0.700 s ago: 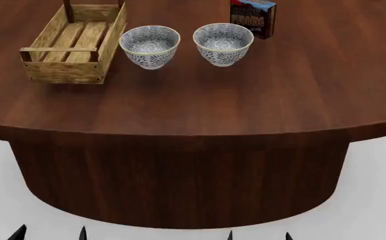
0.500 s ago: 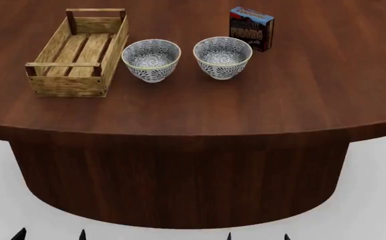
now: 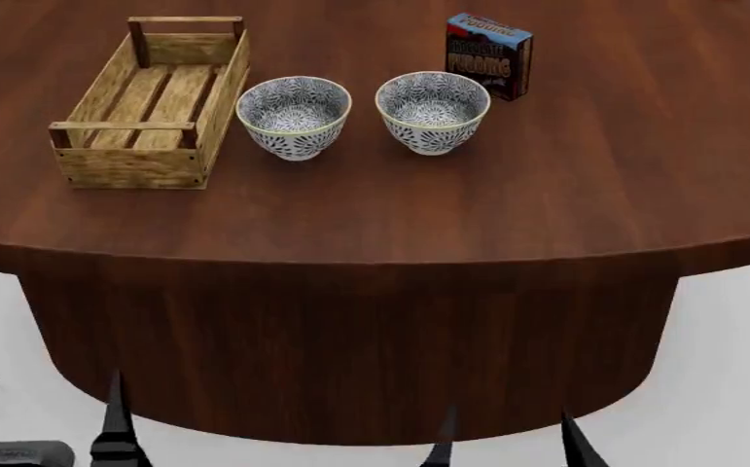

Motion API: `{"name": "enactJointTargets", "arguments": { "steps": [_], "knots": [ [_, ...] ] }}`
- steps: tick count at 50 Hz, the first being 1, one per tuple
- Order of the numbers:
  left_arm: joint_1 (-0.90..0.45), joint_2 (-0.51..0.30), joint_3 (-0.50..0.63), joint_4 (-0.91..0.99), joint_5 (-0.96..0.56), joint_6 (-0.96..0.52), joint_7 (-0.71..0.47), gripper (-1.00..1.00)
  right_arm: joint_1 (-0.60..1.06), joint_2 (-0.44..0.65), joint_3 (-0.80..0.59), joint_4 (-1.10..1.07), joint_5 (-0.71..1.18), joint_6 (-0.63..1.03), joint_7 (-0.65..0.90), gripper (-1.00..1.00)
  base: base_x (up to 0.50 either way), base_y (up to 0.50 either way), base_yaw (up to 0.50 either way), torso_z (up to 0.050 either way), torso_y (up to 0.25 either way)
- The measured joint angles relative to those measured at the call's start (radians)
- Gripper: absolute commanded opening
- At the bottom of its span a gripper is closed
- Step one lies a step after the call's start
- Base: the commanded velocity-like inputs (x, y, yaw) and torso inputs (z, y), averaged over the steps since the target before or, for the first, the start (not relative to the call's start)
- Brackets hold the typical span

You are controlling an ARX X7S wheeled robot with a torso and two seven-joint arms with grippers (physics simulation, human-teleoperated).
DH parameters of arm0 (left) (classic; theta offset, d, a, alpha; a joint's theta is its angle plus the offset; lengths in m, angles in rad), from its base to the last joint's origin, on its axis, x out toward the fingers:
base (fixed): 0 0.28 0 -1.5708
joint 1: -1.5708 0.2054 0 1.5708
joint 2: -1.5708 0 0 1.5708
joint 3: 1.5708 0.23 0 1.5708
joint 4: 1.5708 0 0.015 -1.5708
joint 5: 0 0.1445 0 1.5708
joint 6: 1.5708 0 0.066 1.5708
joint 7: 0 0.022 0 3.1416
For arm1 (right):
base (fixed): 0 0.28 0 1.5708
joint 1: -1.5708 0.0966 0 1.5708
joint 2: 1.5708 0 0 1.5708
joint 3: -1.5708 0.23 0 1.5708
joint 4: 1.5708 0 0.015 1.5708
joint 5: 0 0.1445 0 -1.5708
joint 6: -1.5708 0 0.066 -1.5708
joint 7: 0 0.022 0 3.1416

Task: Stack the left bowl on the right bowl and place them in the tray.

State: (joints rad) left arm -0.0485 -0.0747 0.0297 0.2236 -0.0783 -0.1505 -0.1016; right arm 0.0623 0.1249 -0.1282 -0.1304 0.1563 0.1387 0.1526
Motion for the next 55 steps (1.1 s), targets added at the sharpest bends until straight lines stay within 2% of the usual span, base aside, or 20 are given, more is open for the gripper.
{"name": "enactJointTargets", "arguments": {
  "steps": [15, 22, 31, 35, 40, 47, 51, 55],
  "knots": [
    [-0.170, -0.039, -0.064, 0.296, -0.098, -0.283, -0.068, 1.00, 0.149, 0.020, 0.052, -0.232, 0.100, 0.243, 0.070, 1.00, 0.00, 0.00, 0.00, 0.000, 0.000],
    [-0.276, -0.070, -0.133, 0.445, -0.161, -0.459, -0.112, 1.00, 0.252, 0.025, 0.122, -0.323, 0.170, 0.375, 0.125, 1.00, 0.00, 0.00, 0.00, 0.000, 0.000],
    [-0.407, -0.147, -0.263, 0.642, -0.263, -0.720, -0.193, 1.00, 0.357, 0.059, 0.259, -0.436, 0.276, 0.534, 0.193, 1.00, 0.00, 0.00, 0.00, 0.000, 0.000],
    [-0.420, -0.246, -0.333, 0.702, -0.432, -0.769, -0.333, 1.00, 0.394, 0.083, 0.327, -0.486, 0.320, 0.603, 0.224, 1.00, 0.00, 0.00, 0.00, 0.000, 0.000],
    [-0.400, -0.422, -0.380, 0.749, -0.670, -0.736, -0.563, 1.00, 0.424, 0.116, 0.403, -0.539, 0.361, 0.675, 0.261, 1.00, 0.00, 0.00, 0.00, 0.000, 0.000],
    [-0.311, -0.703, -0.391, 0.786, -0.911, -0.565, -0.855, 1.00, 0.465, 0.149, 0.468, -0.594, 0.388, 0.753, 0.319, 1.00, 0.00, 0.00, 0.00, 0.000, 0.000],
    [-0.227, -0.842, -0.388, 0.799, -0.978, -0.439, -0.977, 1.00, 0.490, 0.153, 0.459, -0.612, 0.375, 0.773, 0.357, 1.00, 0.18, 0.00, 0.00, 0.000, 0.000],
    [-0.154, -0.941, -0.382, 0.806, -1.015, -0.340, -1.064, 1.00, 0.508, 0.154, 0.440, -0.622, 0.359, 0.780, 0.386, 1.00, 0.34, 0.08, 0.00, 0.000, 0.000]
  ]
}}
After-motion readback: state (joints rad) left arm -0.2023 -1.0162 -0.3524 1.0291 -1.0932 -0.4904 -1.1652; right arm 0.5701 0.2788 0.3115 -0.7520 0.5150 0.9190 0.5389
